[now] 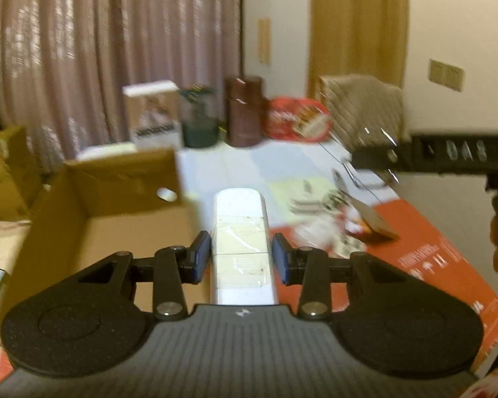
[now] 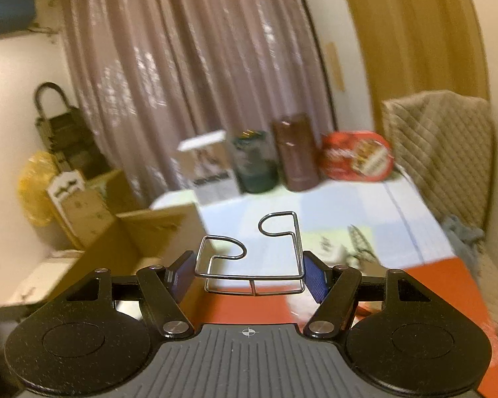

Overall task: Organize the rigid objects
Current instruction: 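Carry power strip and wire rack into the cardboard box and release both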

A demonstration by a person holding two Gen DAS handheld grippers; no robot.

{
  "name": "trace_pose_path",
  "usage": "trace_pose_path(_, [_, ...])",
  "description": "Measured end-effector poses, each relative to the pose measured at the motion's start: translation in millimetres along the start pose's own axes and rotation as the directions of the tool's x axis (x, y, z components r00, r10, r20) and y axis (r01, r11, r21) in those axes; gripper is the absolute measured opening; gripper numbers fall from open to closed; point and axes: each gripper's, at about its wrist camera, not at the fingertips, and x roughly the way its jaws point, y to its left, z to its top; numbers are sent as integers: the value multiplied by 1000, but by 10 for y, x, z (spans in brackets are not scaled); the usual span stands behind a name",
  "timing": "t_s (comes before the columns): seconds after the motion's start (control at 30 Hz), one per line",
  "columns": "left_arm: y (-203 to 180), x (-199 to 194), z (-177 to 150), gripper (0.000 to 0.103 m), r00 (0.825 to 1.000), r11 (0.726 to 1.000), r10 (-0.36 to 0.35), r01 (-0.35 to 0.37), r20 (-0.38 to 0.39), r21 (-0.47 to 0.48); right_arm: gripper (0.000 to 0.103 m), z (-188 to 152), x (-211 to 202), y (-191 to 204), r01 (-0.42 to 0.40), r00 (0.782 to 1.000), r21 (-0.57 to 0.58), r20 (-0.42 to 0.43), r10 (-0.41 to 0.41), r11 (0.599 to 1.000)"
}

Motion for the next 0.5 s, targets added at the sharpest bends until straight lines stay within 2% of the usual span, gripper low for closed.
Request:
trace_pose_path(0.13, [508,-146,94,35,997,997,80,-80,-7,-9,65,-25,176,313,-114,993,-18,-35,113,993])
trace_pose_path(0.27, [954,-200,102,35,991,991,128,-129,-35,-19,65,-106,374,646,-213,974,-54,-86,208,976])
trace_pose_path(0.5, [1350,-140,-25,35,985,987,149,-153,-83,-57,65,-304,638,1050,-289,949,-110,-164,269,951])
